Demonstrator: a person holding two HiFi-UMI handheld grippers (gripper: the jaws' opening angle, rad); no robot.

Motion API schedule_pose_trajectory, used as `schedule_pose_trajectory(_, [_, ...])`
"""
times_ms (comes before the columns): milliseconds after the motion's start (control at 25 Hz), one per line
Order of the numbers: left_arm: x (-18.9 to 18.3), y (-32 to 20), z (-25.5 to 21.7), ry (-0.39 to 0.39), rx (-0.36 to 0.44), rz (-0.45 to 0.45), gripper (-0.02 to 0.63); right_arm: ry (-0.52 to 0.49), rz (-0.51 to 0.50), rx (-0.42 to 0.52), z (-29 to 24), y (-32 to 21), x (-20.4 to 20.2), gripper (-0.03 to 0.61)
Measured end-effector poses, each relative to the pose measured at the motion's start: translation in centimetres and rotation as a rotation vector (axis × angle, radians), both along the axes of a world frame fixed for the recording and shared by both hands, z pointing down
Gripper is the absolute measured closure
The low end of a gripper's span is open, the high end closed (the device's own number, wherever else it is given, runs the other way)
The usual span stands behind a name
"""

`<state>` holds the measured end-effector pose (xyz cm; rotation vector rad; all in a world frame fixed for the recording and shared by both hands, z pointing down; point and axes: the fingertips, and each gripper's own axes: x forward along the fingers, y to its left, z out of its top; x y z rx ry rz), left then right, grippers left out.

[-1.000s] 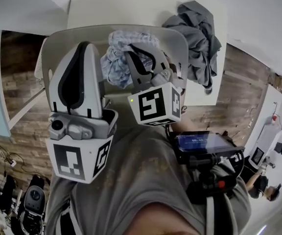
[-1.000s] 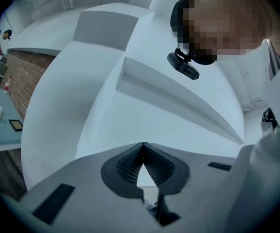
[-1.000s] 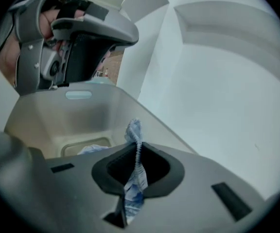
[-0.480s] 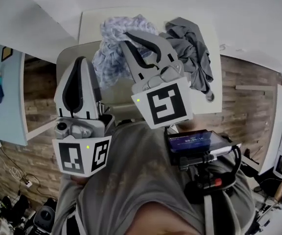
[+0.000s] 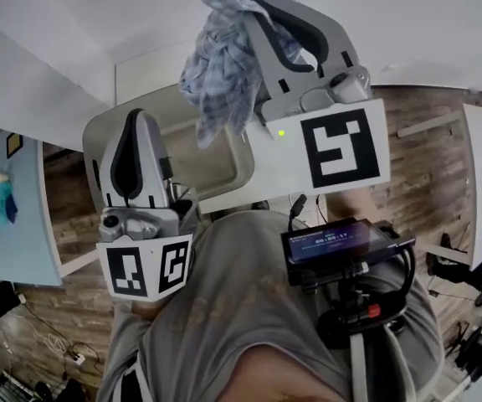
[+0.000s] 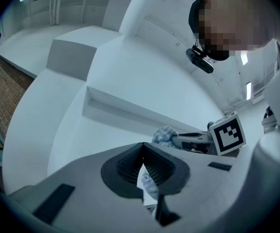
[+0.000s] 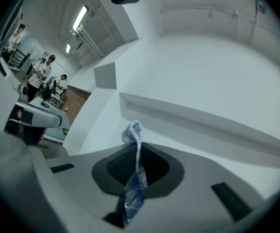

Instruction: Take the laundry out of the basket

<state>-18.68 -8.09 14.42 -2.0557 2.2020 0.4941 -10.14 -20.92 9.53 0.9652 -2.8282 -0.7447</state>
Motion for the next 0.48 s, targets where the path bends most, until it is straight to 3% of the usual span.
schedule_pose_trajectory(360, [7.2, -3.2, -0.5, -0.016, -0.001, 0.170, 0.605, -0.006, 0.228, 0.069, -1.6, -1.3, 11.7, 0.557])
schedule_pose_trajectory(480, [9.6, -4.3, -0.2, -0.020, -0.017, 0.216, 0.605, 0.114, 0.272, -0.006, 1.9, -2.8, 13.9, 0.557])
